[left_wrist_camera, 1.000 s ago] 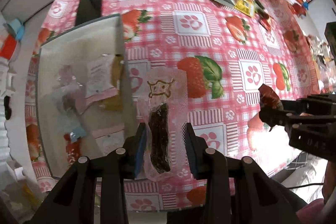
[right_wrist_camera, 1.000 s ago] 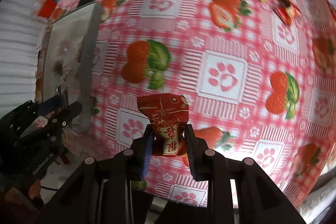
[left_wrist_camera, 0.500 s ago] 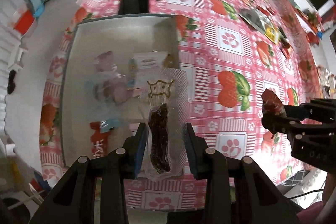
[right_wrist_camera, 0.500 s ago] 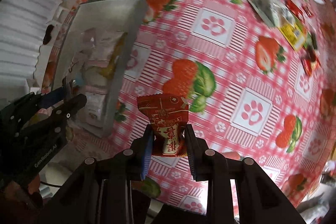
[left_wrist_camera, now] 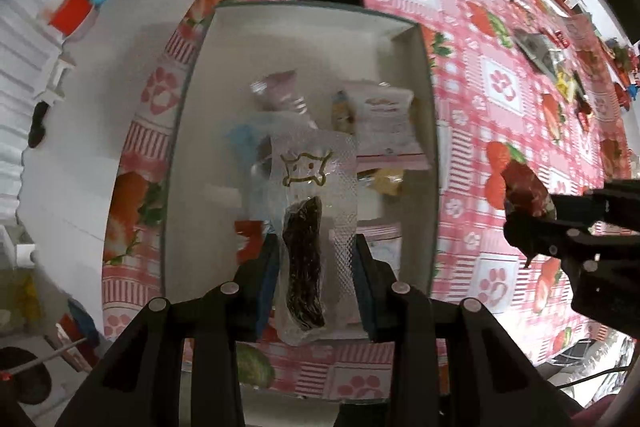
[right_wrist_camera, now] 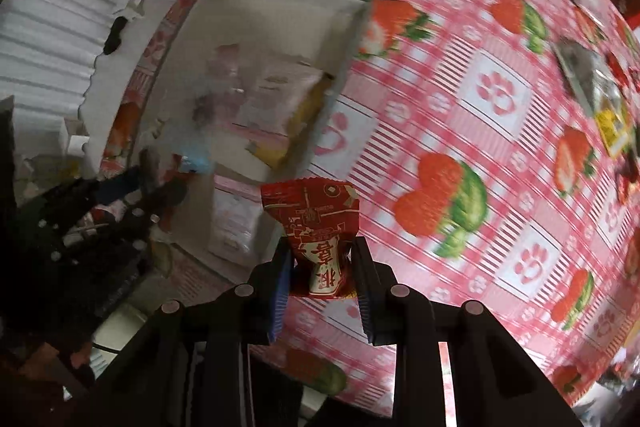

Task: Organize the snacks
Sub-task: 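Carry both snacks over the white tray and open both tools to drop them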

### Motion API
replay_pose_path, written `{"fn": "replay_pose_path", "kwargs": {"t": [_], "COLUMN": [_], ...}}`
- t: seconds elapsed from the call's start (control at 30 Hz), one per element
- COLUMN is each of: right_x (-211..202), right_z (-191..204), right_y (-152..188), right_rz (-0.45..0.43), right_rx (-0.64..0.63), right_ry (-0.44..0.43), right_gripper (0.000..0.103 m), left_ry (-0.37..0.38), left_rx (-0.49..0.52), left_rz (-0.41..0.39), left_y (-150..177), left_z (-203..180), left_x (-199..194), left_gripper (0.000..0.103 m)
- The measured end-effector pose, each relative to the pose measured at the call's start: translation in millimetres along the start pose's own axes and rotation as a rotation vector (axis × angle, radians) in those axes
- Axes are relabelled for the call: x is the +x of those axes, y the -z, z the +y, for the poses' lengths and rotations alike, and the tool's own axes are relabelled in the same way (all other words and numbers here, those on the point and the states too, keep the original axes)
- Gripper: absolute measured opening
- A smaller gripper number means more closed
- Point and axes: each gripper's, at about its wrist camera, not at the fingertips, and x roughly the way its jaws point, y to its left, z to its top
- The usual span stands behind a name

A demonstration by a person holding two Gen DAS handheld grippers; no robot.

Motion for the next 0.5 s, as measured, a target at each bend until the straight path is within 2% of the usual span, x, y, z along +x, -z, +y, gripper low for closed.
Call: {"fn": "replay_pose_path", "kwargs": {"t": [0.23, 0.3, 0.4, 0.43, 0.5], "right_x": [24.8, 31.9, 39.2, 39.7, 39.0], "right_z": [36.0, 41.5, 45.0, 44.3, 41.0], "right_y": [-26.8, -29.0, -31.3, -31.4, -31.2], "right_rz": [0.051, 0.070, 0.090, 0.091, 0.089], "right_rx": [-0.047, -0.054, -0.052, -0.048, -0.038], "right_ry": [-0.051, -0.054, -0.047, -0.049, -0.036], "right_gripper": [0.031, 0.031, 0.035, 0.038, 0.066], "left_ry": [-0.028, -0.032, -0.071, -0.072, -0.045], "left_rx": [-0.017, -0.021, -0.042, -0.058, -0.088], "left_rz": [0.027, 0.022, 0.010, 0.012, 0.025], "left_y": [0.2, 1.3, 3.7, 4.7, 7.4], "left_z": [13.7, 16.0, 23.4, 27.8, 35.2], "left_x": [10.8, 10.6, 9.8, 9.8, 10.8], "left_gripper": [0.045, 0.059, 0.076, 0.077, 0.081]}}
